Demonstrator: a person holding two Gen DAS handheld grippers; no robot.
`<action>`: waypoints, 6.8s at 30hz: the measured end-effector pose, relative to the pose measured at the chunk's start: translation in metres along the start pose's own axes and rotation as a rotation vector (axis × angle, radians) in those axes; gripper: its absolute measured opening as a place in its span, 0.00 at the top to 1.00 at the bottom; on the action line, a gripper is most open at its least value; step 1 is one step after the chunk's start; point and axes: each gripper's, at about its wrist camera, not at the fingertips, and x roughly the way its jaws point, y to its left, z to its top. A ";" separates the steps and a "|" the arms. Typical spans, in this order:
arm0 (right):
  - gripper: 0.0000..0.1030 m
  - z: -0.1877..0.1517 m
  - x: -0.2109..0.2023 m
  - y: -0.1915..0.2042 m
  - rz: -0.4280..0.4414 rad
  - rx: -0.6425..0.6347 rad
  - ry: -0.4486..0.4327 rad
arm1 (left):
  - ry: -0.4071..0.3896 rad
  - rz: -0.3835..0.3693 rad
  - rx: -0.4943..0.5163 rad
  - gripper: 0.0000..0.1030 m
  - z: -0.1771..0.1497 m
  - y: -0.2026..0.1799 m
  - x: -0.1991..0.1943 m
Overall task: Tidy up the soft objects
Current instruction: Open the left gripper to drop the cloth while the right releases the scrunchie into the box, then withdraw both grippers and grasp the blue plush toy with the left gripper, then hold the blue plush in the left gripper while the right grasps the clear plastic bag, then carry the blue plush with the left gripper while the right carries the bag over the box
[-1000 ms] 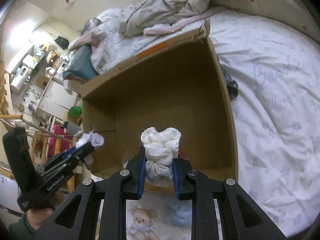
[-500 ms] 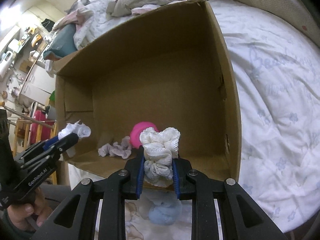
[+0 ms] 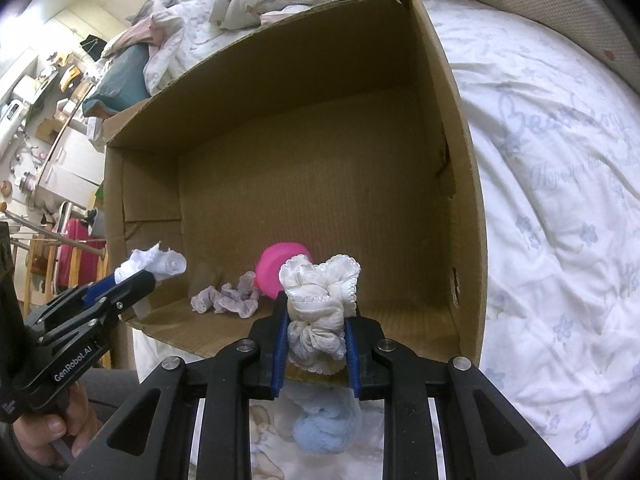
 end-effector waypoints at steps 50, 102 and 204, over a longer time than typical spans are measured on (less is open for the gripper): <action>0.25 -0.085 -0.064 -0.063 0.069 0.287 -0.063 | -0.037 -0.070 -0.083 0.35 -0.078 -0.024 -0.054; 0.25 -0.079 -0.004 -0.060 -0.003 0.303 0.119 | 0.086 -0.030 0.021 0.77 -0.104 -0.023 -0.059; 0.79 0.011 -0.013 0.015 0.089 -0.039 -0.072 | -0.068 -0.064 -0.063 0.70 0.017 0.004 -0.005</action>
